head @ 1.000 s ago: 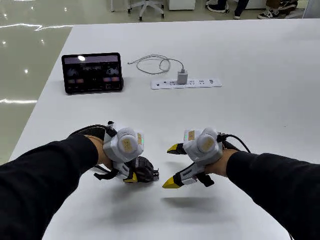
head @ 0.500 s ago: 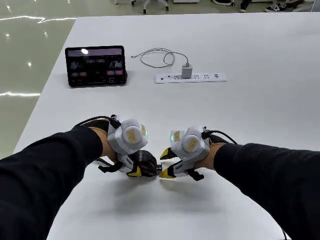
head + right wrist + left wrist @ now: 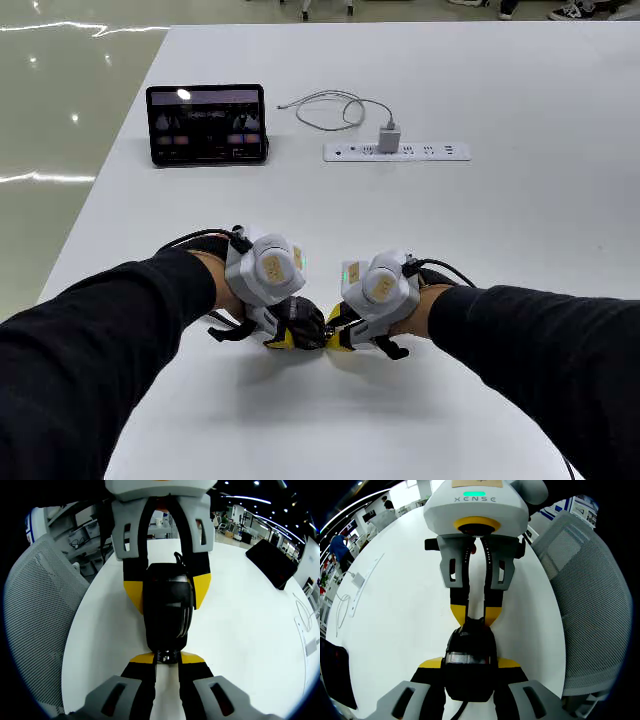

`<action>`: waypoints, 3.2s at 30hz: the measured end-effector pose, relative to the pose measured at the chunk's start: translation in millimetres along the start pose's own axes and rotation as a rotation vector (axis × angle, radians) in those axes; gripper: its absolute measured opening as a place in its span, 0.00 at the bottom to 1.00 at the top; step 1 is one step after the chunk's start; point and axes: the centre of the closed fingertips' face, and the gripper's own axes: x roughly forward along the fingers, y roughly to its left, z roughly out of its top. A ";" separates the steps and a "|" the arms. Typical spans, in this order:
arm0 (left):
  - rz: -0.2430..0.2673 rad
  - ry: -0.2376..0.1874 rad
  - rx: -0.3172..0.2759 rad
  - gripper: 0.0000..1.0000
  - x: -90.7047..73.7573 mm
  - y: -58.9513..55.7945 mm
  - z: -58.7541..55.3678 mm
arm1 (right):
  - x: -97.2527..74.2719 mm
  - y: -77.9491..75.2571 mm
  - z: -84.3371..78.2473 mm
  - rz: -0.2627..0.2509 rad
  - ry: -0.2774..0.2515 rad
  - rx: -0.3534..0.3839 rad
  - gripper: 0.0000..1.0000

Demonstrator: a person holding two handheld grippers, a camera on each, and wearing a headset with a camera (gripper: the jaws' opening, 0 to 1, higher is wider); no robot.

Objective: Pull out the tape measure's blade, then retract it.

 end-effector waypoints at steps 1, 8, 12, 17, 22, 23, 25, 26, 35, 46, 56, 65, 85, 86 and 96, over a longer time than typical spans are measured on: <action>-0.002 -0.001 0.000 0.33 -0.1 0.0 -0.1 | 2.3 1.1 -0.6 -0.005 0.007 -0.005 0.12; 0.007 -0.007 0.006 0.33 -0.3 -0.1 -0.9 | 0.1 0.2 -2.5 -0.008 -0.017 0.022 0.08; 0.016 -0.010 -0.001 0.32 -0.7 0.2 -0.9 | 1.4 1.0 -4.5 -0.004 -0.008 0.019 0.08; 0.016 -0.009 -0.004 0.32 -0.8 0.3 -1.0 | -1.8 0.8 -11.5 0.004 0.000 0.039 0.09; 0.013 -0.008 -0.015 0.33 -0.5 0.6 -0.8 | -3.7 0.7 -15.3 0.003 0.005 0.059 0.10; 0.013 -0.007 -0.015 0.33 -0.5 0.5 -0.8 | -3.1 1.7 -15.0 0.002 0.006 0.051 0.10; 0.012 -0.008 -0.018 0.33 -0.4 0.7 -1.0 | -1.3 2.1 -14.2 -0.002 0.015 0.024 0.11; 0.013 -0.008 -0.018 0.33 -0.3 0.7 -0.9 | -1.3 1.7 -14.2 -0.002 0.016 0.022 0.12; 0.021 0.000 -0.004 0.33 1.2 -0.8 -0.4 | 5.7 4.3 -3.1 0.004 -0.022 0.006 0.12; 0.028 -0.017 -0.028 0.33 -0.3 0.6 -1.2 | 1.0 3.7 -8.8 -0.005 -0.017 0.052 0.10; 0.040 -0.044 -0.048 0.33 -0.6 1.0 -0.3 | -6.4 0.4 -19.0 -0.009 -0.005 0.054 0.10; 0.035 -0.051 -0.049 0.33 -0.9 1.1 -0.4 | -14.8 -1.3 -30.7 -0.010 0.010 0.066 0.10; 0.033 -0.056 -0.062 0.33 -0.7 1.2 0.0 | -25.2 -2.1 -43.2 -0.009 0.035 0.071 0.10; 0.033 -0.056 -0.062 0.33 -0.7 1.3 0.1 | -25.7 -2.3 -43.7 -0.010 0.036 0.072 0.10; 0.036 -0.056 -0.055 0.33 -0.7 0.9 0.1 | -30.8 -1.7 -49.3 -0.007 0.043 0.096 0.11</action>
